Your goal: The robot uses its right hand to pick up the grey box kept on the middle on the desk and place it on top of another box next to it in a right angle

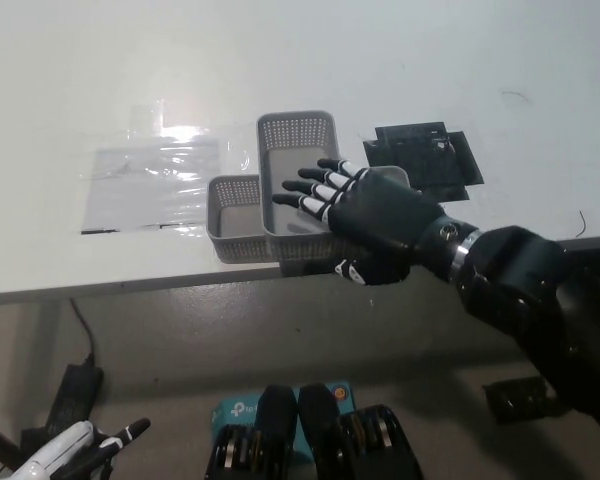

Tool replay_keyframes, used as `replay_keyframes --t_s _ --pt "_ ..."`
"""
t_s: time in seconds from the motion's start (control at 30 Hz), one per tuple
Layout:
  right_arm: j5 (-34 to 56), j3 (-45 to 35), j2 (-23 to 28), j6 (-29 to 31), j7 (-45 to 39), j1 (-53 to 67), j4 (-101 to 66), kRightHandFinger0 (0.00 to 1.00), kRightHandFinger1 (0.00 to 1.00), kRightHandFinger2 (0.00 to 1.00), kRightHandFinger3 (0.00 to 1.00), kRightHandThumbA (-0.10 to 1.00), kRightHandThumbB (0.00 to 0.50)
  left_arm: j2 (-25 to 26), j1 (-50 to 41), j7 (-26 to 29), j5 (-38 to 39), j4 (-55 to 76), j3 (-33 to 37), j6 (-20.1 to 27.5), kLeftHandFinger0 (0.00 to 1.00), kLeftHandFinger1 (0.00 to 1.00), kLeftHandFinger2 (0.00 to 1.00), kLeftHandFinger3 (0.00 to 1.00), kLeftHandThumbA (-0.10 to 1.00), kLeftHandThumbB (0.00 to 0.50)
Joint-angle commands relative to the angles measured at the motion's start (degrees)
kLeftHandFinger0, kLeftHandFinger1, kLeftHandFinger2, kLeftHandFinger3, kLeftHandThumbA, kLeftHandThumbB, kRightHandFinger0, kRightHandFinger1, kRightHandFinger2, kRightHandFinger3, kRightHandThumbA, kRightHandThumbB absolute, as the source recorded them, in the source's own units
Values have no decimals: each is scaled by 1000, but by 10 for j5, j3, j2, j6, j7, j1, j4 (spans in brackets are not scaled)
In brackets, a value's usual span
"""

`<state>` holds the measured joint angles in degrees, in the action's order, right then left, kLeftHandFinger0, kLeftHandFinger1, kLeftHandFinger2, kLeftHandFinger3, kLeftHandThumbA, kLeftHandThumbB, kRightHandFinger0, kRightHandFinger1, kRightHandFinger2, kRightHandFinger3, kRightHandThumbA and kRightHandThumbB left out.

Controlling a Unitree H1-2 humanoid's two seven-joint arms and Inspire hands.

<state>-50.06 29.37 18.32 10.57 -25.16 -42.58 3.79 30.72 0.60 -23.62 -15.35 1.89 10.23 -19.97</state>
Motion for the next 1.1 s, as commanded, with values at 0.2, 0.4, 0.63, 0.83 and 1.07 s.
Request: replay_keyframes --t_s 0.2,0.4,0.63,0.83,1.07 --pt "59 -34 5 -52 -91 -49 -56 1000 1000 1000 1000 636 489 3 -6 7 1 8 -4 14 0 0 0 96 945 227" --pt "154 -95 40 -167 -201 -43 -216 1000 1000 1000 1000 633 438 9 -5 3 -1 13 -3 11 0 0 3 109 981 239" --pt "238 -198 88 -296 -235 -17 -370 1000 1000 1000 1000 528 303 8 -1 5 -2 6 -6 -1 0 0 6 78 934 248" --pt "304 -306 65 -287 -143 112 -361 860 1000 1000 1000 397 181 9 -7 7 -1 6 -6 14 0 0 0 76 948 266" --pt "285 -371 -39 -199 -6 258 -261 459 578 749 917 105 138 6 -13 7 -1 10 -6 7 0 1 8 113 933 240"
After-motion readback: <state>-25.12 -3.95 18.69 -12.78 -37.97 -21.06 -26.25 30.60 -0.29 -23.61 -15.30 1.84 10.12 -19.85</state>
